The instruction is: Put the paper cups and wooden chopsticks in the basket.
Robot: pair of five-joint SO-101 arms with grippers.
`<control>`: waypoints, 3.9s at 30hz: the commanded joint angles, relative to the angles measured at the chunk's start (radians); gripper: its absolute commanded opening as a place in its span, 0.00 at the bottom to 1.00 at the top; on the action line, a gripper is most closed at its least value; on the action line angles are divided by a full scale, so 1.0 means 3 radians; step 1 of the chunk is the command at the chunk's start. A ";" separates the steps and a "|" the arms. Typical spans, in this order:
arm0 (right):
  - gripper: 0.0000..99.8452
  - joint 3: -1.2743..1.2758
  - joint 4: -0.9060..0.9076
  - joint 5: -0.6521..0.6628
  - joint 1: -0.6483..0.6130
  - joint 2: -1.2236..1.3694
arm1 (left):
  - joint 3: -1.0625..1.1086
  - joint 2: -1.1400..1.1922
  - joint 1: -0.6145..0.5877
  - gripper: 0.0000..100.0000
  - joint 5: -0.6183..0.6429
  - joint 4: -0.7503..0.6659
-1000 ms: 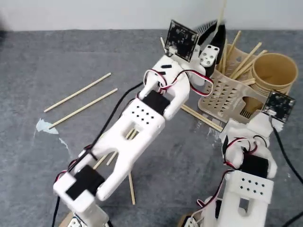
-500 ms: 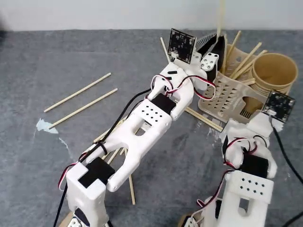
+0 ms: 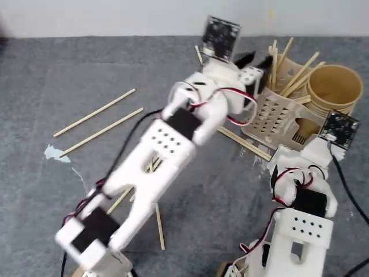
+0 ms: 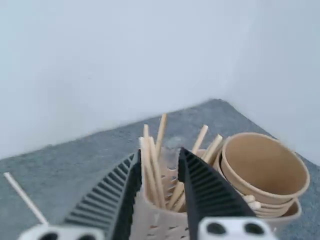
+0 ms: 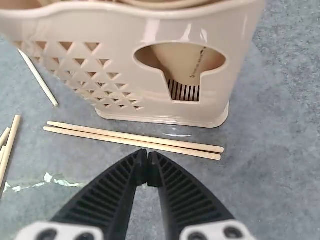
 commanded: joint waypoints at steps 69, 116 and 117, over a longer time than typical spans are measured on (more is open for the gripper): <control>0.01 0.0118 -0.0064 -0.0026 -0.0248 -0.0054 | -0.5214 0.4644 -0.2793 0.01 -0.3360 0.4173; 0.01 0.0118 -0.0038 -0.0020 -0.0248 -0.0069 | 0.0084 0.0941 -0.1780 0.10 -0.3427 0.4138; 0.01 0.0118 -0.0038 -0.0020 -0.0248 -0.0069 | 0.0090 0.0956 -0.1790 0.11 -0.3432 0.4102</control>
